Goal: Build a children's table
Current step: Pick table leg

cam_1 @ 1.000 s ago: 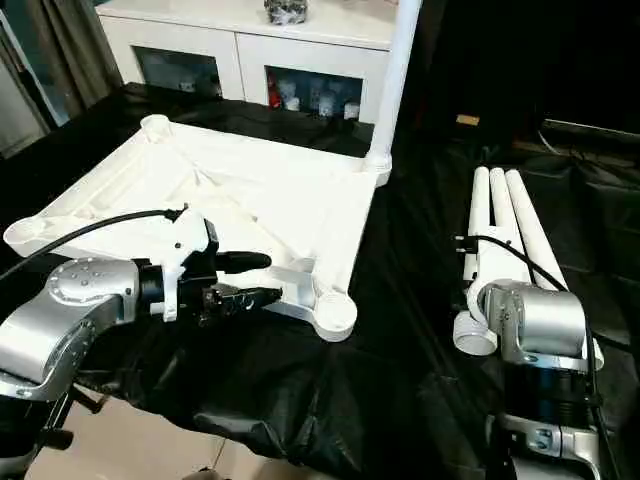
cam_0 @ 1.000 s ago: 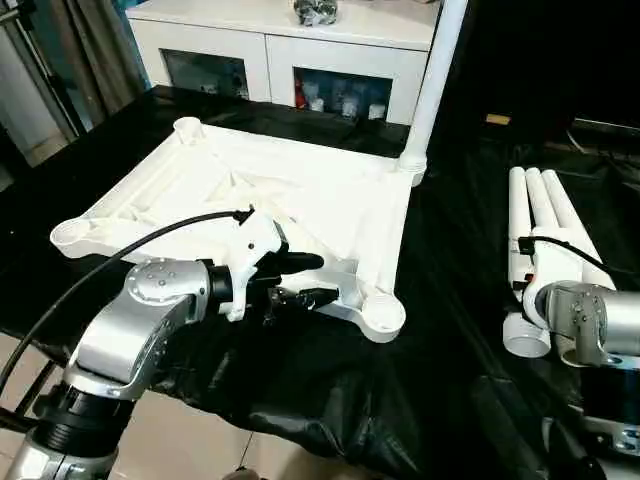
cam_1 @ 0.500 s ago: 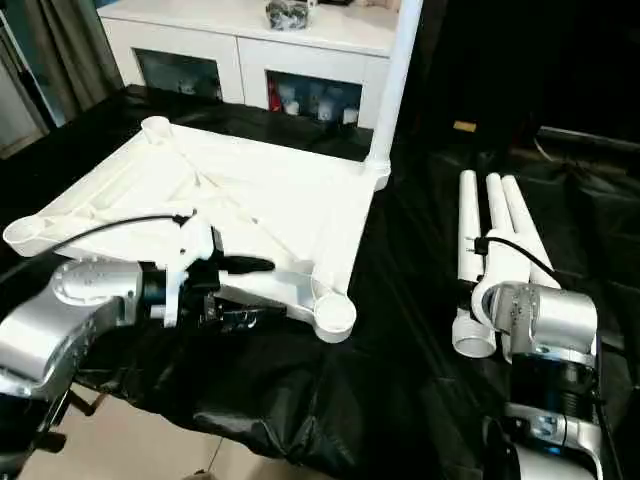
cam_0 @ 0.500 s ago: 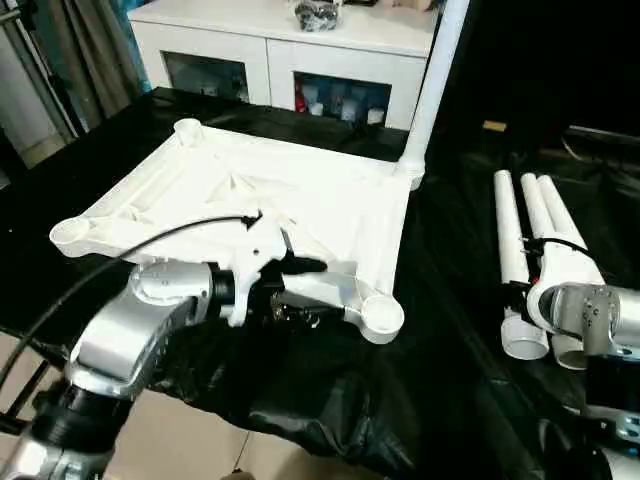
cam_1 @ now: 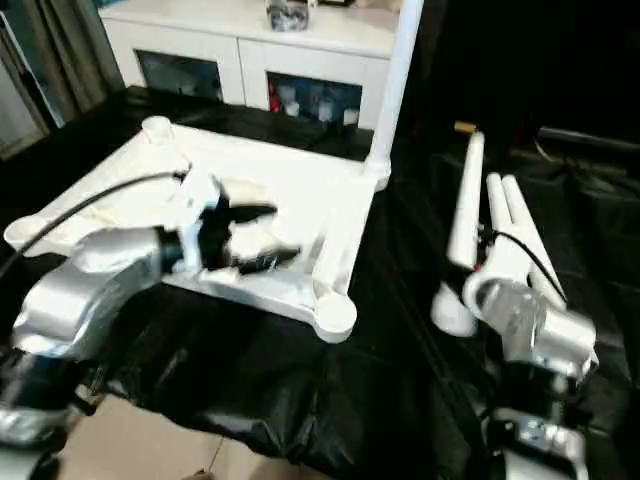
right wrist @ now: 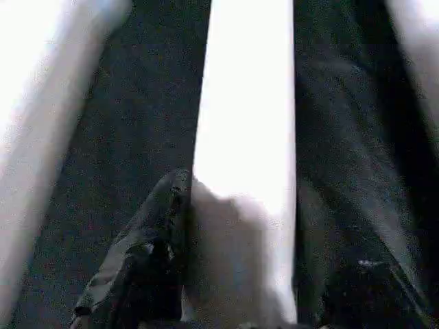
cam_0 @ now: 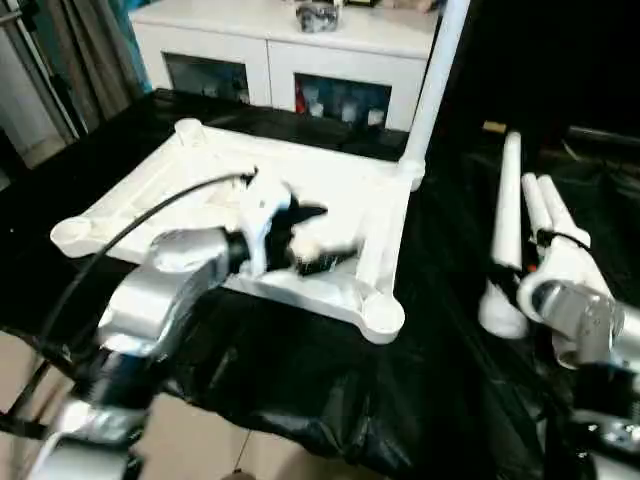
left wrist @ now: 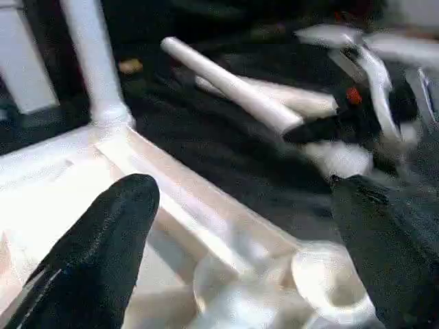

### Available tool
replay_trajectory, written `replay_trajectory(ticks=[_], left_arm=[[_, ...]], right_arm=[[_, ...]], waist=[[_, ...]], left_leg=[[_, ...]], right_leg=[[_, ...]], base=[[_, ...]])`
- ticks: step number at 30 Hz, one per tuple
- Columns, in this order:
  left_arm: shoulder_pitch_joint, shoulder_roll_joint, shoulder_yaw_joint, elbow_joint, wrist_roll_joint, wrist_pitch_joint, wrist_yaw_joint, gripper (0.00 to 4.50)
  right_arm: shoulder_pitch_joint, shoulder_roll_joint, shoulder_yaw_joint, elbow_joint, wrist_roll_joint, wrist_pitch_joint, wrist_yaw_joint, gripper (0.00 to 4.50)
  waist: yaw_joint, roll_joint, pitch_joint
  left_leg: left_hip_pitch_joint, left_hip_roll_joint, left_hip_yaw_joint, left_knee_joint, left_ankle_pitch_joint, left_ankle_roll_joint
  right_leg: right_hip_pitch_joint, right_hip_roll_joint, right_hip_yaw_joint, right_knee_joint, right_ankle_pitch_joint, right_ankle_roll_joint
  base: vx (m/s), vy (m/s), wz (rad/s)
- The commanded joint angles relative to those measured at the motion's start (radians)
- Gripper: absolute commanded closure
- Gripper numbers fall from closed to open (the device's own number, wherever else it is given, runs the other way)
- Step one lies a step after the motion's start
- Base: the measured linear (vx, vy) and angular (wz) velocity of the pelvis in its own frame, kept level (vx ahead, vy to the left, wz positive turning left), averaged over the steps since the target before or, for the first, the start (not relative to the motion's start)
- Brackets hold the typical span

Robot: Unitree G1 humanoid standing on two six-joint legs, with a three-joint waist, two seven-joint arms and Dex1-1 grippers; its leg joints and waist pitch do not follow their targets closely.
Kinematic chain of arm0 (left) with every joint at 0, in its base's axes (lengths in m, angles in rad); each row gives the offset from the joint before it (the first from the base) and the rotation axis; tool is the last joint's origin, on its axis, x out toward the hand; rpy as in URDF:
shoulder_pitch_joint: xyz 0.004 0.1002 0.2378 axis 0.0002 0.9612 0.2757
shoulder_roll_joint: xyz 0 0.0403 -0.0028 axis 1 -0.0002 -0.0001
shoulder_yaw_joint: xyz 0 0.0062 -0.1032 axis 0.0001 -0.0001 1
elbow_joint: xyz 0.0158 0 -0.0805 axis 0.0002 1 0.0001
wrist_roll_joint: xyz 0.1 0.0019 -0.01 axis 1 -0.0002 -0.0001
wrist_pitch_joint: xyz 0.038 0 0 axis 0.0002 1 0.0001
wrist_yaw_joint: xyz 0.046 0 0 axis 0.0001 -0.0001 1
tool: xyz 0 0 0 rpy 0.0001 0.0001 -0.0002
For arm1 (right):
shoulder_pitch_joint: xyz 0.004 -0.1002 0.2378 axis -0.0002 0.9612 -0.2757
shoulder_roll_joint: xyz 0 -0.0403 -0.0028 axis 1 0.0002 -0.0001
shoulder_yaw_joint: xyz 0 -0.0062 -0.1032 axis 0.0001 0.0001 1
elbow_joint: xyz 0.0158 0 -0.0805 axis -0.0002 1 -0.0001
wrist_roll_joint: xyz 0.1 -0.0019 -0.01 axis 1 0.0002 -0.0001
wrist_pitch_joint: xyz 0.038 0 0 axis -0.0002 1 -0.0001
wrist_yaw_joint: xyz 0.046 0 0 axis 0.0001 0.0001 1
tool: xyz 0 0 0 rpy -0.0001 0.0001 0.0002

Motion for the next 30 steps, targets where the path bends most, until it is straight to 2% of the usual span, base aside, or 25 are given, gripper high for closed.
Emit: replay_trajectory(ticks=[1, 2, 4, 5, 6, 8, 9, 11, 12, 13, 14, 15, 19, 20, 21, 22, 24, 29, 30], left_arm=[[-0.035, -0.017, 0.028, 0.001, -0.039, 0.012, 0.019, 0.0], [-0.048, -0.03, 0.036, 0.005, -0.053, 0.019, 0.023, 0.0], [-0.095, -0.076, 0.074, 0.021, -0.115, 0.07, 0.044, 0.0], [-0.121, -0.101, 0.099, 0.032, -0.151, 0.094, 0.056, 0.0], [-0.139, -0.117, 0.115, 0.045, -0.167, 0.094, 0.069, 0.0], [-0.185, -0.155, 0.161, 0.083, -0.209, 0.118, 0.107, 0.0], [-0.19, -0.158, 0.166, 0.087, -0.214, 0.121, 0.11, 0.0], [-0.223, -0.18, 0.196, 0.111, -0.249, 0.151, 0.126, 0.0], [-0.244, -0.193, 0.213, 0.124, -0.274, 0.176, 0.132, 0.0], [-0.274, -0.208, 0.23, 0.141, -0.316, 0.227, 0.133, 0.0], [-0.279, -0.211, 0.232, 0.144, -0.324, 0.238, 0.131, 0.0], [-0.292, -0.227, 0.238, 0.14, -0.363, 0.28, 0.126, 0.0], [-0.305, -0.254, 0.249, 0.127, -0.422, 0.338, 0.127, 0.0], [-0.311, -0.268, 0.254, 0.13, -0.444, 0.361, 0.135, 0.0], [-0.311, -0.268, 0.254, 0.13, -0.444, 0.361, 0.135, 0.0], [-0.314, -0.279, 0.257, 0.132, -0.457, 0.375, 0.142, 0.0], [-0.317, -0.285, 0.26, 0.132, -0.466, 0.389, 0.147, 0.0], [-0.315, -0.3, 0.281, 0.115, -0.519, 0.444, 0.174, 0.0], [-0.315, -0.3, 0.281, 0.115, -0.519, 0.444, 0.174, 0.0]], right_arm=[[-0.014, 0.006, -0.044, -0.069, 0.072, -0.073, 0.041, 2.63], [-0.017, 0.014, -0.06, -0.085, 0.1, -0.087, 0.058, 2.63], [-0.027, 0.048, -0.115, -0.156, 0.215, -0.112, 0.128, 2.64], [-0.027, 0.062, -0.135, -0.198, 0.275, -0.105, 0.168, 2.64], [-0.021, 0.07, -0.136, -0.227, 0.309, -0.101, 0.196, 2.64], [-0.004, 0.088, -0.133, -0.295, 0.399, -0.086, 0.266, 2.64], [-0.003, 0.09, -0.132, -0.301, 0.409, -0.082, 0.272, 2.64], [0.013, 0.098, -0.125, -0.346, 0.479, -0.056, 0.318, 2.64], [0.028, 0.1, -0.113, -0.379, 0.528, -0.036, 0.352, 2.64], [0.059, 0.098, -0.078, -0.433, 0.599, -0.002, 0.407, 2.64], [0.064, 0.097, -0.071, -0.443, 0.613, 0.007, 0.416, 2.64], [0.087, 0.093, -0.04, -0.474, 0.644, 0.034, 0.446, 2.64], [0.116, 0.085, 0.002, -0.502, 0.676, 0.069, 0.475, 2.64], [0.131, 0.077, 0.036, -0.515, 0.683, 0.088, 0.492, 2.64], [0.131, 0.077, 0.036, -0.515, 0.683, 0.088, 0.492, 2.64], [0.145, 0.066, 0.072, -0.521, 0.668, 0.094, 0.504, 2.64], [0.156, 0.05, 0.099, -0.522, 0.657, 0.092, 0.508, 2.64], [0.189, -0.015, 0.222, -0.518, 0.573, 0.065, 0.545, 2.64], [0.189, -0.015, 0.222, -0.518, 0.573, 0.065, 0.545, 2.64]], waist=[[0.006, -0.005, -0.076], [0.006, -0.001, -0.075], [0.004, -0.003, -0.074], [0.009, -0.003, -0.074], [0.009, -0.003, -0.074], [0.01, -0.005, -0.071], [0.012, -0.006, -0.072], [0.009, -0.012, -0.068], [0.01, -0.009, -0.068], [0.016, -0.007, -0.069], [0.018, -0.007, -0.069], [0.019, -0.008, -0.069], [0.025, -0.008, -0.067], [0.026, -0.008, -0.066], [0.028, -0.008, -0.065], [0.03, -0.008, -0.065], [0.032, -0.008, -0.065], [0.035, -0.011, -0.068], [0.033, -0.012, -0.066]], left_leg=[[-0.004, 0.002, 0.004, -0.06, -0.09, 0.0], [-0.006, 0.002, 0.003, -0.06, -0.077, 0.004], [-0.005, -0.001, 0.007, -0.059, -0.08, 0.018], [-0.007, -0.001, 0.006, -0.057, -0.084, 0.036], [-0.007, -0.001, 0.007, -0.057, -0.08, 0.041], [-0.008, -0.001, 0.006, -0.058, -0.082, 0.049], [-0.008, -0.002, 0.007, -0.057, -0.084, 0.054], [-0.011, -0.001, 0.004, -0.061, -0.092, 0.052], [-0.008, -0.005, 0.008, -0.058, -0.094, 0.053], [-0.006, -0.002, 0.008, -0.057, -0.096, 0.055], [-0.006, -0.002, 0.007, -0.058, -0.093, 0.056], [-0.01, 0.0, 0.004, -0.06, -0.092, 0.05], [-0.01, 0.001, 0.004, -0.061, -0.1, 0.038], [-0.011, 0.0, 0.003, -0.063, -0.107, 0.033], [-0.011, 0.001, 0.003, -0.063, -0.11, 0.031], [-0.011, 0.001, 0.002, -0.064, -0.112, 0.026], [-0.012, 0.002, 0.0, -0.066, -0.109, 0.018], [-0.017, 0.002, 0.001, -0.063, -0.092, 0.014], [-0.02, 0.001, 0.0, -0.064, -0.086, 0.016]], right_leg=[[0.063, -0.057, 0.036, -0.062, -0.123, -0.174], [0.063, -0.055, 0.035, -0.06, -0.1, -0.18], [0.063, -0.053, 0.034, -0.059, -0.078, -0.193], [0.065, -0.055, 0.033, -0.061, -0.082, -0.203], [0.065, -0.054, 0.032, -0.061, -0.081, -0.206], [0.065, -0.053, 0.031, -0.065, -0.1, -0.205], [0.066, -0.054, 0.03, -0.067, -0.113, -0.204], [0.066, -0.055, 0.028, -0.075, -0.181, -0.183], [0.065, -0.053, 0.028, -0.078, -0.195, -0.181], [0.062, -0.055, 0.03, -0.081, -0.204, -0.176], [0.064, -0.055, 0.029, -0.079, -0.2, -0.175], [0.064, -0.056, 0.026, -0.078, -0.211, -0.17], [0.06, -0.059, 0.027, -0.085, -0.247, -0.164], [0.059, -0.058, 0.026, -0.089, -0.275, -0.151], [0.058, -0.058, 0.026, -0.091, -0.286, -0.143], [0.057, -0.058, 0.026, -0.092, -0.295, -0.134], [0.058, -0.059, 0.027, -0.093, -0.292, -0.122], [0.06, -0.062, 0.026, -0.092, -0.275, -0.117], [0.062, -0.06, 0.027, -0.09, -0.266, -0.116]], base=[[0.0, 0.0, 0.0], [0.0, 0.0, 0.0], [0.0, 0.0, 0.0], [0.0, 0.0, 0.0], [0.0, 0.0, 0.0], [0.0, 0.0, 0.0], [0.0, 0.0, 0.0], [0.0, 0.0, 0.0], [0.0, 0.0, 0.0], [0.0, 0.0, 0.0], [0.0, 0.0, 0.0], [0.0, 0.0, 0.0], [0.0, 0.0, 0.0], [0.0, 0.0, 0.0], [0.0, 0.0, 0.0], [0.0, 0.0, 0.0], [0.0, 0.0, 0.0], [0.0, 0.0, 0.0], [0.0, 0.0, 0.0]])
